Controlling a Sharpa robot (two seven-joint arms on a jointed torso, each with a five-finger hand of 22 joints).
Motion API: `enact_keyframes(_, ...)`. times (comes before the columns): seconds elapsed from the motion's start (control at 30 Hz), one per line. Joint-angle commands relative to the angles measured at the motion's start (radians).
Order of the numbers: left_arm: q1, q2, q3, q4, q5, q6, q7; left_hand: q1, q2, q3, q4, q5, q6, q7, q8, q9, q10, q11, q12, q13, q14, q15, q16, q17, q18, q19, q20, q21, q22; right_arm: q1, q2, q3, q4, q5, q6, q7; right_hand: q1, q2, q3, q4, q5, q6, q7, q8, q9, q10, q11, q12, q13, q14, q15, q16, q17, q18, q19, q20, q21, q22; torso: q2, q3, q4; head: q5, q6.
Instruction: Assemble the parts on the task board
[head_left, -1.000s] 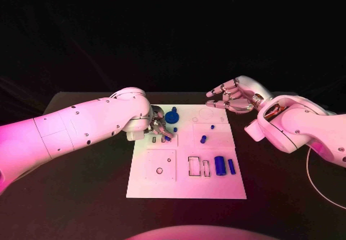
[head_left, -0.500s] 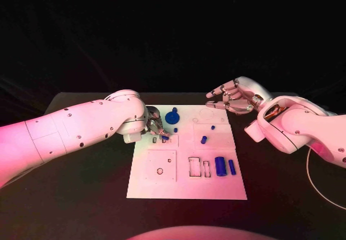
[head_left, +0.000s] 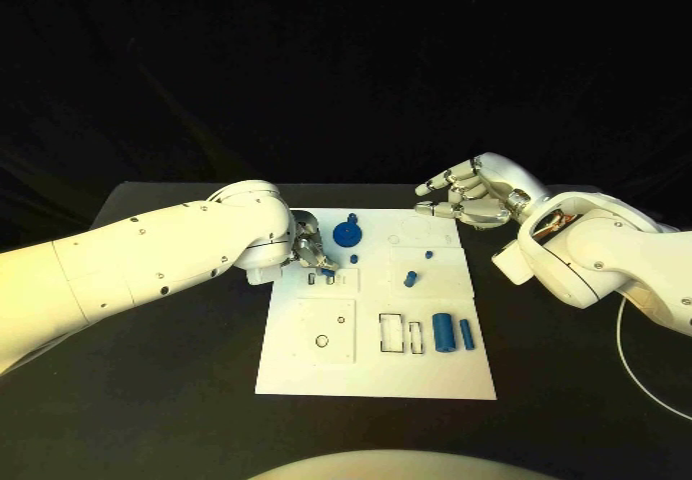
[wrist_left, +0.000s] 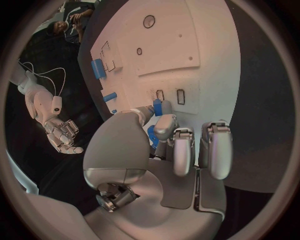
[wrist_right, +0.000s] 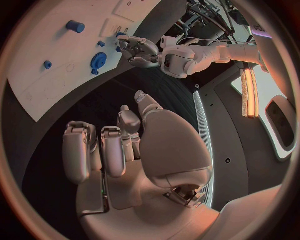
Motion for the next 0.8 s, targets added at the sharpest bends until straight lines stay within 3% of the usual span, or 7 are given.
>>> enact_keyframes(0.03, -0.002, 0.005, -0.001, -0.002, -0.028, 0.041, -0.081, -0.01, 0.0, 0.179, -0.172, -0.001, 0.001, -0.009, 0.006, 0.001, 0.009, 0.001, 0.003, 0.0, 0.105, 0.001, 0.003, 0.263, -0.006, 0.071, 0.002, -0.003, 0.192, 0.0, 0.001, 0.0, 0.0, -0.001, 0.013, 0.006, -0.006, 0.003, 0.001, 0.003, 0.004, 0.005, 0.001, 0.001, -0.001, 0.001, -0.005, 0.001, -0.001, 0.081, -0.01, -0.004, 0.163, 0.006, -0.005, -0.001, -0.005, -0.001, 0.001, -0.0006, -0.001, -0.005, -0.001)
enact_keyframes(0.47, -0.007, 0.011, -0.008, -0.003, -0.03, 0.09, -0.09, -0.015, -0.003, 0.187, -0.182, 0.001, 0.003, -0.01, 0.006, 0.003, 0.011, 0.001, 0.004, 0.001, 0.105, 0.001, 0.003, 0.263, -0.006, 0.07, 0.002, -0.004, 0.191, 0.0, 0.002, 0.0, 0.0, -0.008, 0.014, 0.007, -0.008, 0.003, 0.001, 0.005, 0.006, 0.005, 0.001, 0.001, -0.001, 0.001, -0.005, 0.001, -0.001, 0.081, -0.01, -0.004, 0.163, 0.006, -0.005, -0.001, -0.005, -0.001, 0.0, -0.0001, -0.0005, 0.003, -0.007)
enact_keyframes(0.63, -0.009, 0.008, -0.008, 0.0, -0.03, 0.113, -0.092, -0.035, -0.014, 0.204, -0.201, 0.046, 0.01, -0.01, 0.005, 0.009, 0.013, 0.0, -0.001, -0.003, 0.105, 0.0, 0.003, 0.263, -0.005, 0.07, 0.002, -0.005, 0.19, 0.0, 0.003, 0.0, 0.0, -0.004, 0.018, 0.005, -0.008, 0.003, 0.001, 0.005, 0.006, 0.005, 0.001, 0.001, -0.001, 0.001, -0.005, 0.001, -0.001, 0.081, -0.01, -0.004, 0.163, 0.006, -0.005, -0.001, -0.006, -0.001, 0.001, -0.0007, -0.0014, 0.004, -0.001)
enact_keyframes(0.8, -0.009, 0.007, -0.008, 0.0, -0.033, 0.123, -0.1, -0.041, -0.015, 0.208, -0.205, 0.054, 0.012, -0.01, 0.005, 0.01, 0.014, 0.0, -0.002, -0.004, 0.105, 0.0, 0.003, 0.263, -0.005, 0.069, 0.002, -0.006, 0.189, -0.001, 0.003, 0.0, 0.0, -0.002, 0.02, 0.005, -0.008, 0.003, 0.001, 0.005, 0.006, 0.005, 0.001, 0.001, -0.001, 0.001, -0.005, 0.001, -0.001, 0.081, -0.01, -0.004, 0.163, 0.006, -0.005, -0.001, -0.006, -0.001, 0.0, 0.0, -0.0012, 0.006, -0.002)
